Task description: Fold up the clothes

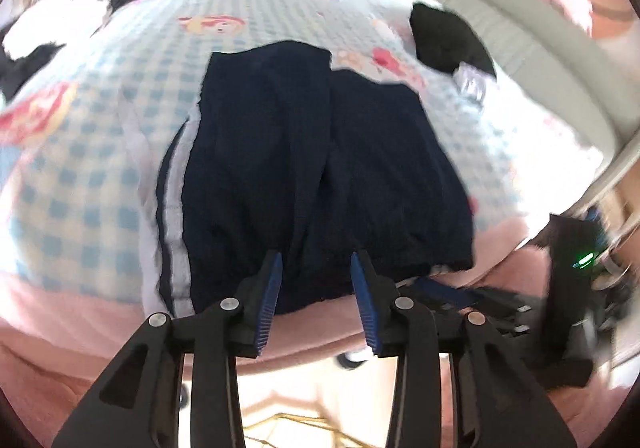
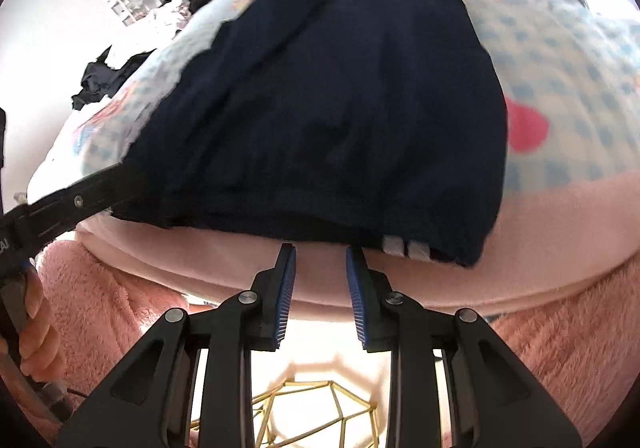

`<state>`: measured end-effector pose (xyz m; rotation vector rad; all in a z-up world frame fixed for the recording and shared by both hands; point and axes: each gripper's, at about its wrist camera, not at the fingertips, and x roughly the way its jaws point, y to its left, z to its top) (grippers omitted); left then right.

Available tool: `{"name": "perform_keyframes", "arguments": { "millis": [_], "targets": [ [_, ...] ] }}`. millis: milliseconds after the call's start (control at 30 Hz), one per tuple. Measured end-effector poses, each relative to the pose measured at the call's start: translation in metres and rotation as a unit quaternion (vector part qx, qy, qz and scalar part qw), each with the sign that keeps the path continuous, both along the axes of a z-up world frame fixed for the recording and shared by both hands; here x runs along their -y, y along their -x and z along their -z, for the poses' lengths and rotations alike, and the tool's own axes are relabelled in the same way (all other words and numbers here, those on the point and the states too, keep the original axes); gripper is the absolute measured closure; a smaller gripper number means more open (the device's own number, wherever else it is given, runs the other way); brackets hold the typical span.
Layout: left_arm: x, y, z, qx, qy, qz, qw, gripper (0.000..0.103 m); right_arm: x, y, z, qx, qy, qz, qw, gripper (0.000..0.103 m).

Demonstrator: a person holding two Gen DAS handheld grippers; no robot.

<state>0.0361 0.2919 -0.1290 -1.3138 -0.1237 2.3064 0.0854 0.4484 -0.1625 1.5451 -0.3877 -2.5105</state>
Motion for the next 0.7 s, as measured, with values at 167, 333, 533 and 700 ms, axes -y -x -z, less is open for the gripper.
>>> {"name": "perform_keyframes", "arguments": {
  "millis": [167,333,533,700],
  "targets": [
    [-0.031,0.000,0.006,-0.005,-0.009,0.041,0.9991,0.067,-0.017,-0.010,-0.034,-0.079,0.029,0.031,0.996,0.077],
    [-0.066,-0.001,0.010,-0.016,0.035,0.097,0.9945,0.067,-0.026,-0.003,-0.021,-0.045,-0.034,0.061,0.997,0.077],
    [-0.086,-0.015,0.021,-0.034,0.093,0.131,0.9864,0.065,-0.030,-0.012,-0.015,-0.019,-0.035,0.050,0.998,0.077],
    [-0.092,-0.012,0.029,-0.035,0.121,0.120,0.9847,0.085,-0.035,-0.004,-0.008,-0.008,-0.026,0.058,0.998,0.077]
  ]
}}
